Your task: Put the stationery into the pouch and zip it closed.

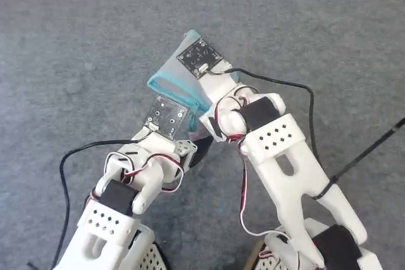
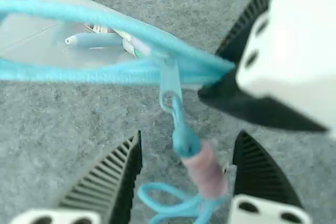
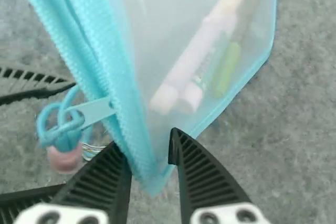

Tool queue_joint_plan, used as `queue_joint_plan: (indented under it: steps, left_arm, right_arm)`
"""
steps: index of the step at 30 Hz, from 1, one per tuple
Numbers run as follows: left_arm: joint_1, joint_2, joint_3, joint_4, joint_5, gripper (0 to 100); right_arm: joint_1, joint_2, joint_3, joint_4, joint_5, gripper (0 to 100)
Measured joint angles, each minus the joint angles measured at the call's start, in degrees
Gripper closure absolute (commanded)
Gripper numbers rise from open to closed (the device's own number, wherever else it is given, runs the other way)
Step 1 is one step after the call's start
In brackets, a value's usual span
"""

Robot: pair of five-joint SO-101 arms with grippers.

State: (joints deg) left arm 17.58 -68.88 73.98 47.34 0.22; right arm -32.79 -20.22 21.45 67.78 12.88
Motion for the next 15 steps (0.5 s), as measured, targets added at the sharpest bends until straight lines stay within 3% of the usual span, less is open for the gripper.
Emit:
queue_joint_plan:
  steps: [6, 15]
  left_arm:
    - [0.0, 0.0, 0.0, 0.0, 1.1, 100]
    - [-6.5, 0.0, 3.5, -7.1, -0.6, 99]
  right_arm:
    - [-0.1, 0.0, 1.0, -0.2, 0.1, 99.1]
    - [3.2, -0.1, 2.2, -0.4, 3.5, 99.1]
